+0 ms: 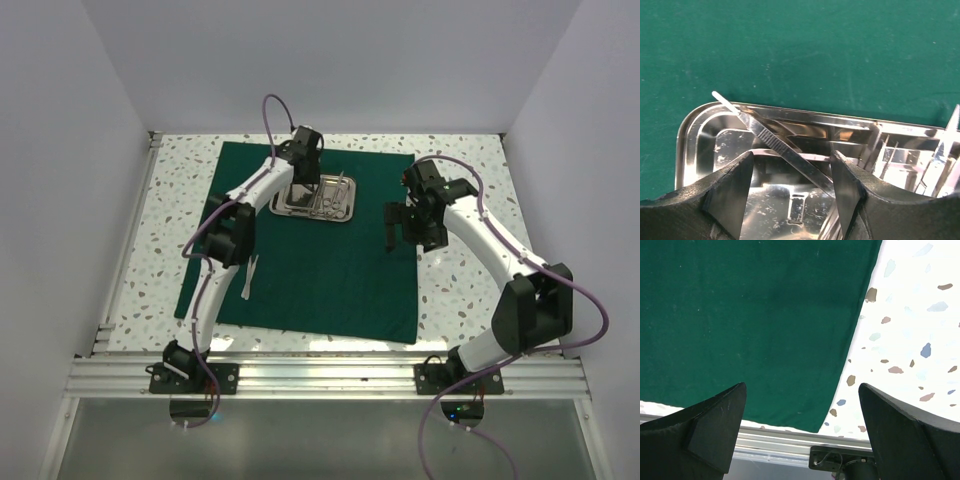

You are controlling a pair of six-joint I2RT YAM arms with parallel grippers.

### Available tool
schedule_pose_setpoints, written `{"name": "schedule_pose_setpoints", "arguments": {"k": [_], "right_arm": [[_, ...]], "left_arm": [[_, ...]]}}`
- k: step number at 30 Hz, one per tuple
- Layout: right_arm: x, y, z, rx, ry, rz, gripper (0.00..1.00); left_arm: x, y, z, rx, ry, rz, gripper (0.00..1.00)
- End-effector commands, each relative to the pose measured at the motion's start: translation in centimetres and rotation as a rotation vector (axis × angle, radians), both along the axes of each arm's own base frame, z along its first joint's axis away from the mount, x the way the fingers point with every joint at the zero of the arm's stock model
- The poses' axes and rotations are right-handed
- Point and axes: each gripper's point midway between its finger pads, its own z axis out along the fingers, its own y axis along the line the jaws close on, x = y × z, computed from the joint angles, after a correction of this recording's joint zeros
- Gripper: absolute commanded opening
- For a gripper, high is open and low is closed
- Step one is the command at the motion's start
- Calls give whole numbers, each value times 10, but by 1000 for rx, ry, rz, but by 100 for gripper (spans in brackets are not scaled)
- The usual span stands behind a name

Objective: Open and lay out the surgical kit
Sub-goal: Pick up the medical item from the container.

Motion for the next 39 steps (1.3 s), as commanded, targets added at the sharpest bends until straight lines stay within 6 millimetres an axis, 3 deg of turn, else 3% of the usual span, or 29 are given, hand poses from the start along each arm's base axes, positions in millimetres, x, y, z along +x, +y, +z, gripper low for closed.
{"name": "schedule_pose_setpoints", "arguments": {"k": [1, 10, 16, 22, 24, 25, 28, 31, 34, 37, 39], "right_arm": [[5, -2, 8, -9, -18, 10, 98], [5, -2, 8, -7, -11, 17, 98], [6, 0, 9, -7, -3, 28, 98], [9, 1, 9, -4, 3, 23, 99], [11, 2, 9, -2, 2, 22, 98], [11, 3, 9, -2, 2, 21, 98], [12, 7, 9, 23, 2, 19, 98], [13, 10, 8, 35, 0, 15, 98], [18, 11, 9, 35, -13, 12, 98], [27, 12, 15, 31, -37, 18, 98], [33, 14, 14, 34, -36, 25, 98]], "left_arm": [[9, 8, 12, 18, -48, 55, 66], [10, 11, -20, 25, -5, 70, 61], [8, 12, -41, 19, 32, 60, 41], [8, 16, -44, 27, 38, 58, 24], [8, 19, -42, 27, 39, 60, 12], [9, 19, -39, 26, 34, 61, 0], [11, 22, -30, 27, 21, 51, 0], [16, 21, -3, 22, -28, 38, 0], [20, 24, 35, -6, -80, 35, 0], [22, 31, 93, -58, -151, 41, 0], [16, 36, 109, -72, -152, 38, 0]]}}
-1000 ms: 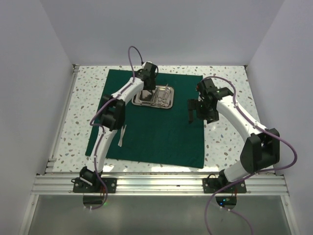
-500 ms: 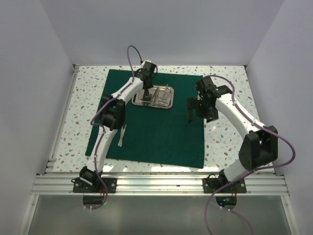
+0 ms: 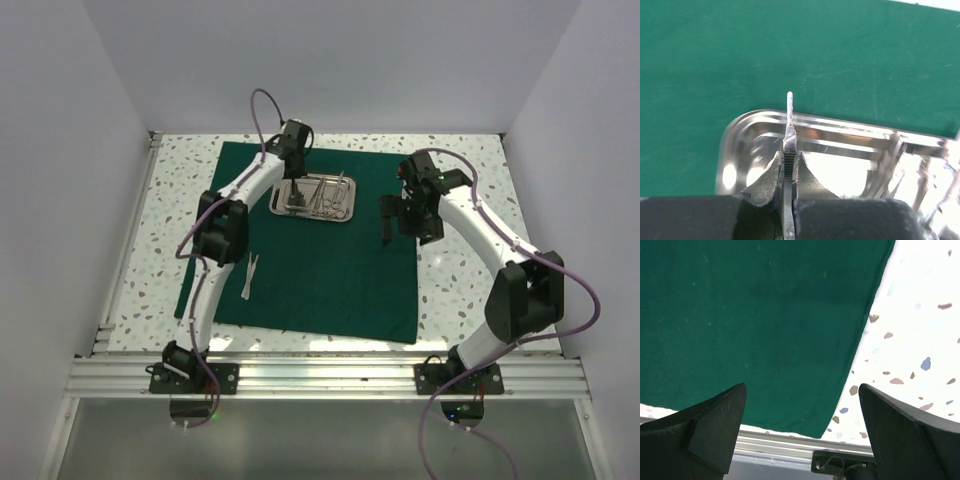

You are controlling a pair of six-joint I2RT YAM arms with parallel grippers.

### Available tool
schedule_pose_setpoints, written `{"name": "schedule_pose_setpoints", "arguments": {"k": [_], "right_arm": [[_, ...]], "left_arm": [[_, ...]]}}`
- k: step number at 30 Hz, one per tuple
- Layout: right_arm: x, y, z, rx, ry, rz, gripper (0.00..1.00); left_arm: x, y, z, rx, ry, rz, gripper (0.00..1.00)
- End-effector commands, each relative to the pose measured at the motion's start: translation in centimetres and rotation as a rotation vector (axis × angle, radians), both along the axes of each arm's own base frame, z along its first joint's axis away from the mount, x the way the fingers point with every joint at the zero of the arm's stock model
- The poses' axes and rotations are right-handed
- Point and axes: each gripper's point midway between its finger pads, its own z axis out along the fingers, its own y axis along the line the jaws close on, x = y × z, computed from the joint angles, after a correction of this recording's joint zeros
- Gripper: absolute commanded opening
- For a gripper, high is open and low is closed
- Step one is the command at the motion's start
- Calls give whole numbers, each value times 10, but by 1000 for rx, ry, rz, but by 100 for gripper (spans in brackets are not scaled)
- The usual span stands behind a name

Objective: Open and lay out the surgical kit
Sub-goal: Pick up the medical item from the container, then place the medical item in the surgical kit.

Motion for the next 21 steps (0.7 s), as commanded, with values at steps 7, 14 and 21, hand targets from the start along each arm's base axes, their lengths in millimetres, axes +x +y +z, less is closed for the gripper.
{"name": "schedule_pose_setpoints", "arguments": {"k": [7, 14, 21], "right_arm": [[52, 33, 24, 118, -87, 25, 98], [67, 47, 16, 171, -78, 30, 99], [68, 51, 7, 182, -67, 40, 98]], "left_arm": [[-72, 36, 124, -55, -82, -39, 0], [-182, 73, 69, -6, 73, -25, 0], [-252, 96, 27, 6, 187, 0, 0]]}}
